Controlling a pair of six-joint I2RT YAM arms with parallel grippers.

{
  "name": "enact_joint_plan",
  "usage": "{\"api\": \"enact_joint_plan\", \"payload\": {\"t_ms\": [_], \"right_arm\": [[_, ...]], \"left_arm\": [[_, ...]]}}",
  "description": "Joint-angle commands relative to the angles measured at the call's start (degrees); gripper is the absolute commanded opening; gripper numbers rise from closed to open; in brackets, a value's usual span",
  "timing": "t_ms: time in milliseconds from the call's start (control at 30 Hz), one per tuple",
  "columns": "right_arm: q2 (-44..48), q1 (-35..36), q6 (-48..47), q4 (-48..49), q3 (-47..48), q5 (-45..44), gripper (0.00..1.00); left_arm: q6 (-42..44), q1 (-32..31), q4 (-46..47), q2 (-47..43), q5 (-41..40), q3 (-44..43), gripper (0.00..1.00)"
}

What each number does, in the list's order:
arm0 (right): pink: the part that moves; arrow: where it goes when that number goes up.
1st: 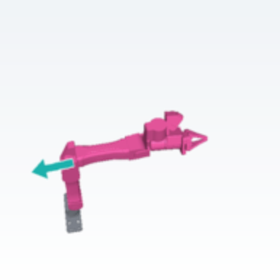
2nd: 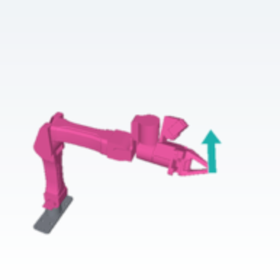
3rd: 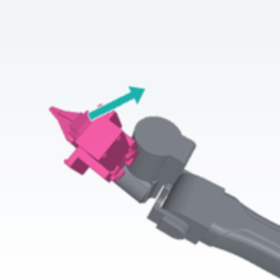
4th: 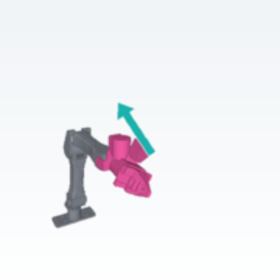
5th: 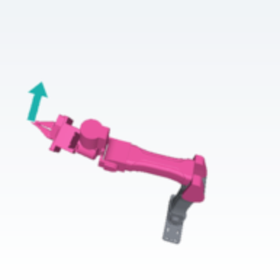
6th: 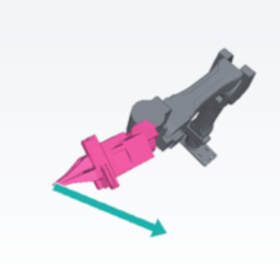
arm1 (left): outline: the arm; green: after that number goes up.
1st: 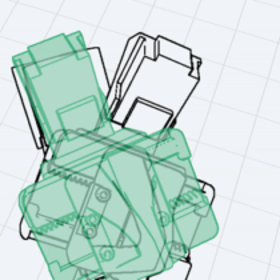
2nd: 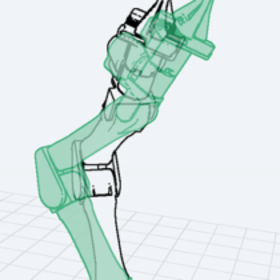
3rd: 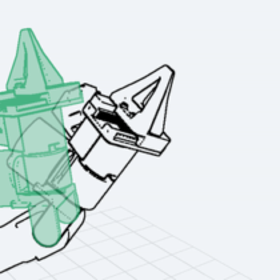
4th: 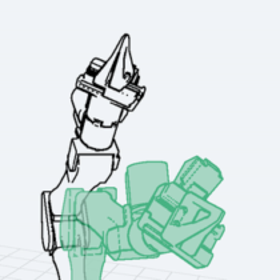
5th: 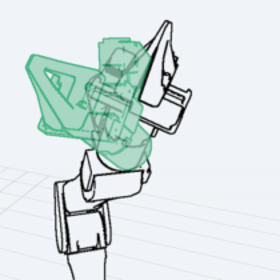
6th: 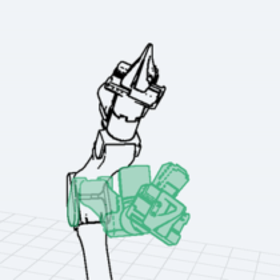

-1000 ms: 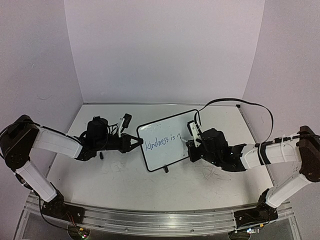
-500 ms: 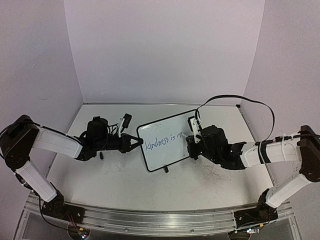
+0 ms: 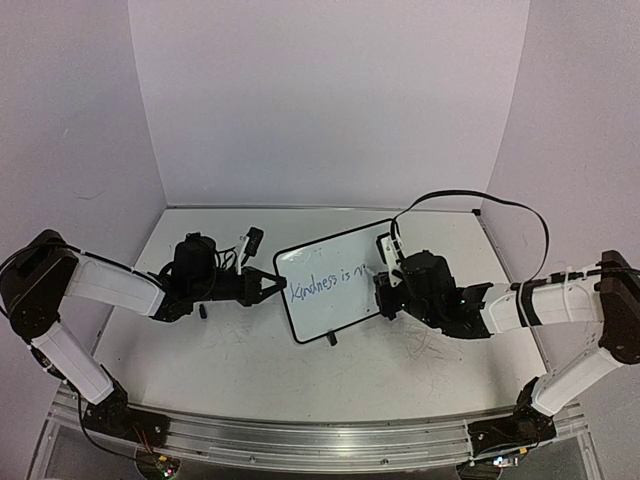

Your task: Write a sentence on the whiteboard

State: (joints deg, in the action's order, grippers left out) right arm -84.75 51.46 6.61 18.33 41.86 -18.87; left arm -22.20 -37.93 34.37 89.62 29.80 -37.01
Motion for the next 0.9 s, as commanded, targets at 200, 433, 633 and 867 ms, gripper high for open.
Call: {"api": "enact_joint_plan", "payload": {"t_ms": [200, 433, 633, 867], "right_arm": [[-0.6, -0.2, 1.3, -1.3, -0.3, 0.4, 0.0], [-1.1, -0.1, 1.8, -1.9, -1.0, 0.7, 0.0], [-0.5, -0.1, 1.6, -1.9, -0.6, 0.7, 0.0], [7.3, -0.4, 0.8, -0.6, -0.6, -0.8, 0.0]], "left_arm": [[1.9, 0.1, -2.9, -1.3, -0.3, -0.5, 0.0], [1.8, 0.0, -3.0, -1.5, -0.4, -0.3, 0.0], [1.8, 0.1, -3.0, -1.4, -0.4, -0.4, 0.0], [1.7, 0.1, -3.1, -1.5, -0.6, -0.4, 0.0]]}}
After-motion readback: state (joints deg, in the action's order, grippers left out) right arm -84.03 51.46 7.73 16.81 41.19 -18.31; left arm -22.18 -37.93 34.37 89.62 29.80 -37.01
